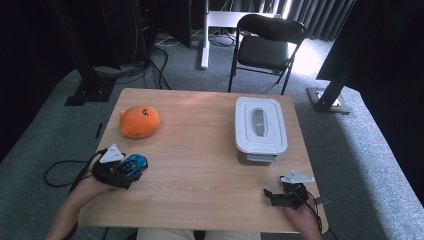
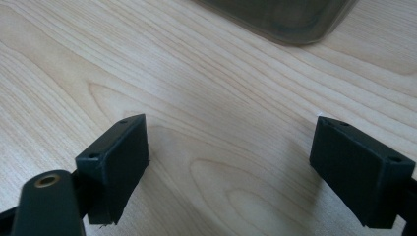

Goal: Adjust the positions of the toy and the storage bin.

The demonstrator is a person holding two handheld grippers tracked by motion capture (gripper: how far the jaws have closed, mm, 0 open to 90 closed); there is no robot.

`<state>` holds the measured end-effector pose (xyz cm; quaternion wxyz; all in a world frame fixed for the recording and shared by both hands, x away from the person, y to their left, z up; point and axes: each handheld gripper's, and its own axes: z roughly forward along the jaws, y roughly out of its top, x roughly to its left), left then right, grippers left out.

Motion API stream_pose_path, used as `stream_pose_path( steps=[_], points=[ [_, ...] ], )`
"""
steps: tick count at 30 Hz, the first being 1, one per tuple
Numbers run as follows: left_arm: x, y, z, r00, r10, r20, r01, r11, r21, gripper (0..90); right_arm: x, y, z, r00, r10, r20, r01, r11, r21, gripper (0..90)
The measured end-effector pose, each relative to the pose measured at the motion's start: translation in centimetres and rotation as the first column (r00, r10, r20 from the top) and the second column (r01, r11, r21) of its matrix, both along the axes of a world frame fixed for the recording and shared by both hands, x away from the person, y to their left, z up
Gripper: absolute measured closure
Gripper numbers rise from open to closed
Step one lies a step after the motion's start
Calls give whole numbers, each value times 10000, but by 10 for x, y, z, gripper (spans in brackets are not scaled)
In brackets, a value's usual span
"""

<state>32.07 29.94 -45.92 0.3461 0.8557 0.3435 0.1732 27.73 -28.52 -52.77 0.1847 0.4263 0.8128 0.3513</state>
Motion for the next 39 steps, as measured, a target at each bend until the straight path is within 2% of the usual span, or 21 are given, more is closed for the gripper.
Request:
stream_pose_path(
  steps=[5,12,13,14,17,18,19,22,23,24,27,29,30,31,33,34,36,37,39],
  points=[
    [19,14,5,9980,625,16,-624,9979,-179,21,0,0,0,10000,1,-1,-1,10000,0,143],
    [37,24,6,9931,1168,65,-1167,9928,-254,21,0,0,0,10000,-10,1,10,10000,-1,144],
    [44,26,4,9884,1514,136,-1512,9884,-155,21,0,0,0,10000,-14,7,14,10000,-3,144],
    [44,26,4,9884,1514,136,-1512,9884,-155,21,0,0,0,10000,-14,7,14,10000,-3,144],
    [59,30,0,9813,1924,119,-1921,9812,-177,22,0,0,0,10000,-16,6,16,10000,-2,144],
    [59,30,0,9813,1924,119,-1921,9812,-177,22,0,0,0,10000,-15,7,15,10000,-2,144],
    [66,32,-1,9776,2102,68,-2101,9775,-171,23,0,0,0,10000,-14,6,14,10000,-4,144],
    [70,33,-2,9758,2185,56,-2184,9757,-156,59,0,0,0,10000,-15,5,15,10000,-2,144],
    [81,33,-4,9741,2258,-133,-2259,9741,-48,59,0,0,0,10000,-15,5,15,10000,-4,144],
    [84,33,-5,9742,2251,-190,-2252,9743,-22,59,0,0,0,10000,-16,5,16,10000,-1,144],
    [93,35,-6,9676,2520,-160,-2519,9677,50,60,0,0,0,10000,-16,5,16,10000,-2,144],
    [95,35,-7,9648,2629,-49,-2628,9648,83,123,0,0,0,10000,-13,6,13,10000,-3,144],
    [99,36,-8,9593,2821,95,-2823,9592,136,142,0,0,0,10000,-21,-2,21,10000,-2,144],
    [99,36,-8,9593,2821,95,-2823,9592,136,150,0,0,0,10000,-21,-2,21,10000,-2,144],
    [104,33,-10,9541,2984,262,-2993,9532,431,222,0,0,0,10000,-39,-3,39,10000,0,144],
    [104,33,-10,9541,2984,262,-2993,9532,431,249,0,0,0,10000,-39,-3,39,10000,0,144],
    [107,31,-13,9533,3012,199,-3019,9509,687,275,0,0,0,10000,-46,-5,46,10000,2,144],
    [109,29,-15,9523,3049,153,-3051,9486,844,354,0,0,0,10000,-65,-13,65,10000,6,144],
    [110,27,-18,9513,3066,306,-3081,9467,940,406,0,0,0,10000,-70,-9,70,10000,4,144]
  ],
)
